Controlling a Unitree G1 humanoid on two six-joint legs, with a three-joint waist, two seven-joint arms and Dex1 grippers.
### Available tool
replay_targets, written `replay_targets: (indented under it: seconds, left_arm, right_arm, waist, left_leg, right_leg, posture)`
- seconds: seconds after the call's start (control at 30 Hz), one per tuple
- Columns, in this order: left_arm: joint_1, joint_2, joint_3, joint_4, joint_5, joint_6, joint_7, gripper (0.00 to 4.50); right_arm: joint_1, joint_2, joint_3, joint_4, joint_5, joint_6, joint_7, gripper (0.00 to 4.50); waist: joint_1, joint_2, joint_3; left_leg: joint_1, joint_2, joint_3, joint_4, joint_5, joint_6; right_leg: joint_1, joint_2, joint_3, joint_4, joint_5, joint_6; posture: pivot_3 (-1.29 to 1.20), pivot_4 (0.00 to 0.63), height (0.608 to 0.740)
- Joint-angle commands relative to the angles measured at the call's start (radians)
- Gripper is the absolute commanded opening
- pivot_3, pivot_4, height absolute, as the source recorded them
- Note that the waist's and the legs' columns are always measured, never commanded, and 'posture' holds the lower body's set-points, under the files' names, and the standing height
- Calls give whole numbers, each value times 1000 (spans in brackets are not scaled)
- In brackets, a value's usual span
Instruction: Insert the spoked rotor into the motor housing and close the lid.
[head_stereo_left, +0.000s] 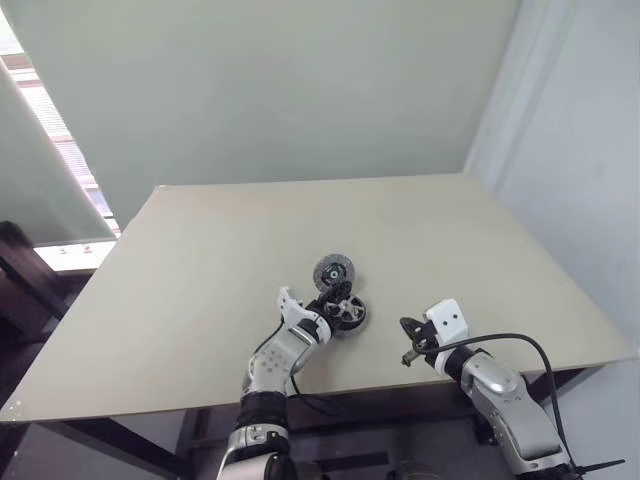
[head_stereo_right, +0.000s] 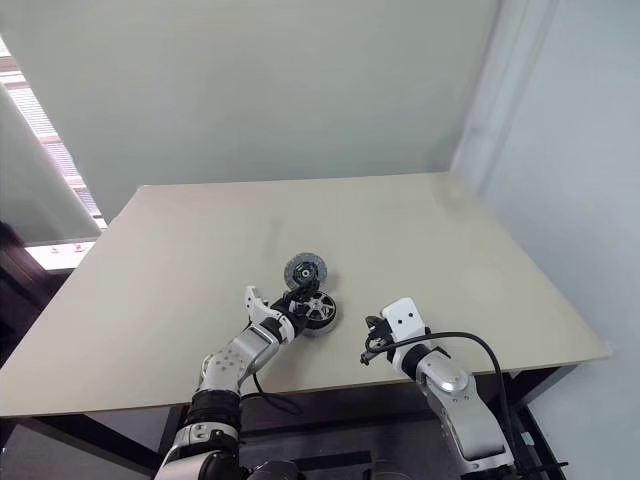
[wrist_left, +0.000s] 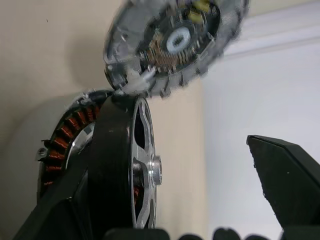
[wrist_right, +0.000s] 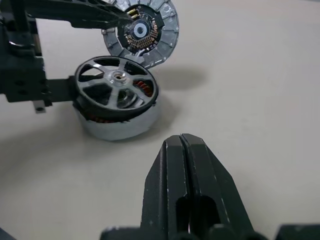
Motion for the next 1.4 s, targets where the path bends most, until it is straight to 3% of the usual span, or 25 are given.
replay_targets:
  seconds: [0.03, 0.53, 0.83, 1.13, 1.23, 1.4]
  left_arm:
    - [27, -7, -12, -123, -7, 47, 41, 4493]
    - [71, 58, -42, -400, -6, 158, 128, 4493]
    - [91, 115, -36, -452, 8, 161, 115, 4493]
    - [176, 296, -271, -462, 262, 39, -119, 4493]
    - [177, 308, -322, -442, 326, -23, -180, 3914]
    - [150, 302, -387, -374, 438, -130, -245, 2122]
  right_arm:
    - [-37, 6, 0, -6, -2, -34, 8, 0]
    - [-52, 13, 13, 33, -4, -53, 22, 0]
    - [-58, 16, 21, 51, -3, -61, 30, 0]
    - [-57, 24, 28, 53, -4, -61, 37, 0]
    - [-50, 27, 30, 48, -4, -59, 34, 0]
    - [-43, 32, 28, 41, -5, -57, 29, 0]
  waist:
    - [-4, 0, 0]
    - [-2, 0, 0]
    - [-3, 0, 0]
    - [-2, 0, 0]
    - [-2, 0, 0]
    - [-2, 0, 0]
  left_leg:
    - [0, 0, 0, -1, 0, 0]
    - [0, 0, 0, -3, 0, 0]
    - [0, 0, 0, -3, 0, 0]
    - [1, -1, 0, -3, 0, 0]
    - [0, -1, 0, -2, 0, 0]
    - [1, 0, 0, -3, -1, -2]
  right_leg:
    - [0, 0, 0, 0, 1, 1]
    - [-1, 0, 0, 0, 0, 0]
    - [-1, 0, 1, 0, 0, 0]
    - [-1, 0, 2, 0, 0, -1]
    - [-1, 0, 2, 0, 0, -1]
    - [-1, 0, 2, 0, 0, -1]
  posture:
    - [0, 0, 740]
    - [0, 0, 740]
    - [0, 0, 740]
    - [0, 0, 740]
    - [0, 0, 740]
    - [0, 0, 740]
